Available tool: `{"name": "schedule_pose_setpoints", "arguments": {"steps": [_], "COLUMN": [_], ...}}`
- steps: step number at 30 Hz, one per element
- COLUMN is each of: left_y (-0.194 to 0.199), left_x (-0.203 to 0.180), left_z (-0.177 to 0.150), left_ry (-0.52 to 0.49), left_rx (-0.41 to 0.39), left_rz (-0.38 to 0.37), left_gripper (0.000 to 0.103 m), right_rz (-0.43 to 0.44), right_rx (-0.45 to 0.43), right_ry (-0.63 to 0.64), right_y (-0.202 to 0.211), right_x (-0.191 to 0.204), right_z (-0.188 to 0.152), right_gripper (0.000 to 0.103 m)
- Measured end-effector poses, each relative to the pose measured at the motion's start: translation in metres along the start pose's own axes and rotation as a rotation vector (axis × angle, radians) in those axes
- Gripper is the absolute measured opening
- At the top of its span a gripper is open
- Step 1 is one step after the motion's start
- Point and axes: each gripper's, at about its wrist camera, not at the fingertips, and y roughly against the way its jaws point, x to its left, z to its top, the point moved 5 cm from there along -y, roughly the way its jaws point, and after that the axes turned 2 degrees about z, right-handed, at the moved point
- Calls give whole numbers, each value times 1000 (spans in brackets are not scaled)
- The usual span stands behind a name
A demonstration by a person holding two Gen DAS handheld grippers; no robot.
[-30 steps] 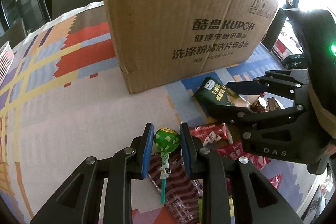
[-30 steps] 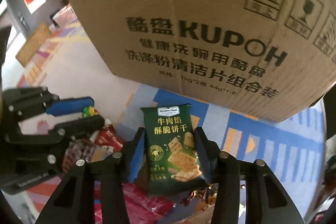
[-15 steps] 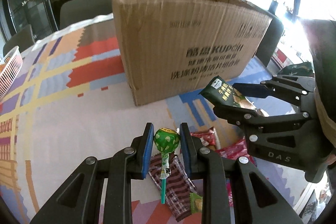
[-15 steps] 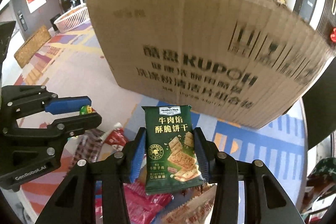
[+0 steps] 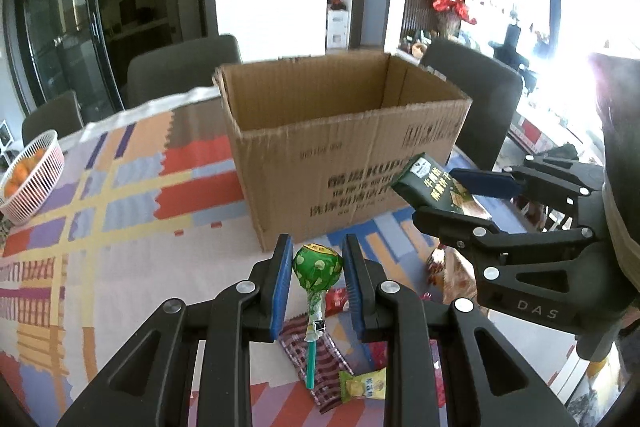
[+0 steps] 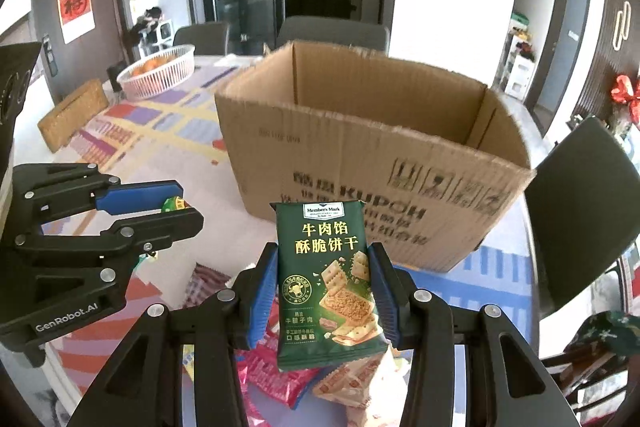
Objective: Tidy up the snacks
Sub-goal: 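Carry the green cracker pack with the right gripper into the box and release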
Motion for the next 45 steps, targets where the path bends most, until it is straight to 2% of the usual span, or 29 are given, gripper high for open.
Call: {"name": "schedule_pose_setpoints", "arguments": {"steps": [15, 23, 30, 38, 45], "left_y": [42, 45, 36, 10, -25], "left_x": [-8, -5, 2, 11, 22], "left_z": [56, 94, 126, 145, 152], "left_ry": [-9, -28, -50, -51, -49], "left_rx": [-114, -130, -129, -105, -69], "left_rz": [17, 23, 42, 46, 63], "left_gripper": [26, 26, 26, 26, 26], "right_rz": [-51, -64, -84, -81, -85], "right_rx": [-144, -199, -192, -165, -128], "right_ry": [-37, -63, -72, -99, -94], "right_y": [56, 74, 69, 51, 25], "right_x": [-13, -25, -39, -56, -65], "right_z": [42, 75, 102, 122, 126], "right_gripper": [46, 46, 46, 46, 46]}}
